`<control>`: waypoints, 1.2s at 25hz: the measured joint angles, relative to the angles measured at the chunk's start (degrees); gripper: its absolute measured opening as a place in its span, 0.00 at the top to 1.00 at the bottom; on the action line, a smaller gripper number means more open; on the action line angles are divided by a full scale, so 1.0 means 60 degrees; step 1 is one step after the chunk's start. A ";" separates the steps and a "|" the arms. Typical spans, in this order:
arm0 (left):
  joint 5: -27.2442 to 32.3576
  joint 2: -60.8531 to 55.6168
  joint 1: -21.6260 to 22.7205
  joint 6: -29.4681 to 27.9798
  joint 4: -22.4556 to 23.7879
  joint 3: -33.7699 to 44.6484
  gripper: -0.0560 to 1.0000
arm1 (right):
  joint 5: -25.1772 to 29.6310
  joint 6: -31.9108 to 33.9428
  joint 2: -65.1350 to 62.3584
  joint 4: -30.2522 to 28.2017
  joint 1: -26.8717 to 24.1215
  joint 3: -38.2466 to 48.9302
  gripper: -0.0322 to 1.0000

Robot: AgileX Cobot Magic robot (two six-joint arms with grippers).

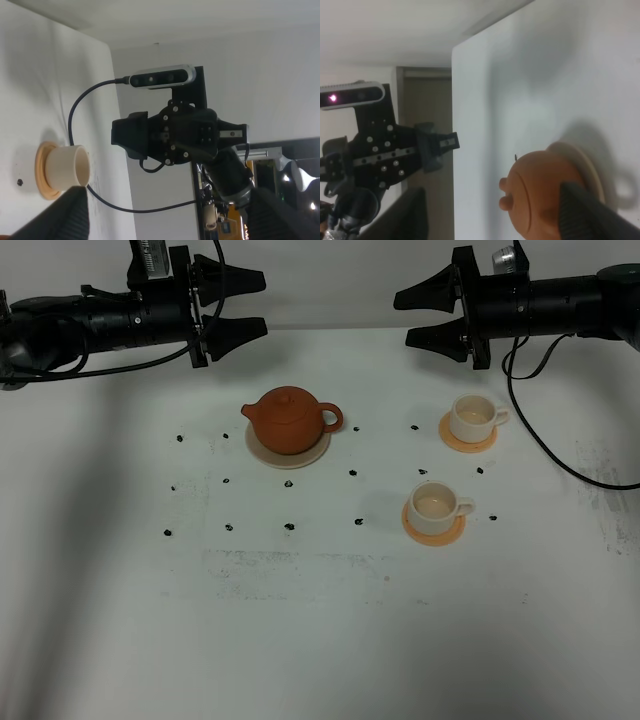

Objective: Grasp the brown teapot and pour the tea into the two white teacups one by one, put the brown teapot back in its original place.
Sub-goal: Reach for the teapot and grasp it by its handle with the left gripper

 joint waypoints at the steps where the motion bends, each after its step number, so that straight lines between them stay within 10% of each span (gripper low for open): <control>1: 0.0000 0.0000 0.0000 0.0000 0.0000 0.0000 0.32 | 0.0000 0.0000 0.0000 0.0000 0.0000 0.0000 0.42; 21: 0.0016 0.0000 0.0000 0.1002 0.0037 -0.0919 0.32 | -0.0273 -0.2295 0.0022 -0.0089 0.0000 -0.0138 0.42; 30: 0.0032 -0.0095 -0.0029 0.1318 0.3985 -0.3334 0.32 | -0.0511 -0.3146 0.0022 -0.1947 0.0031 -0.2046 0.42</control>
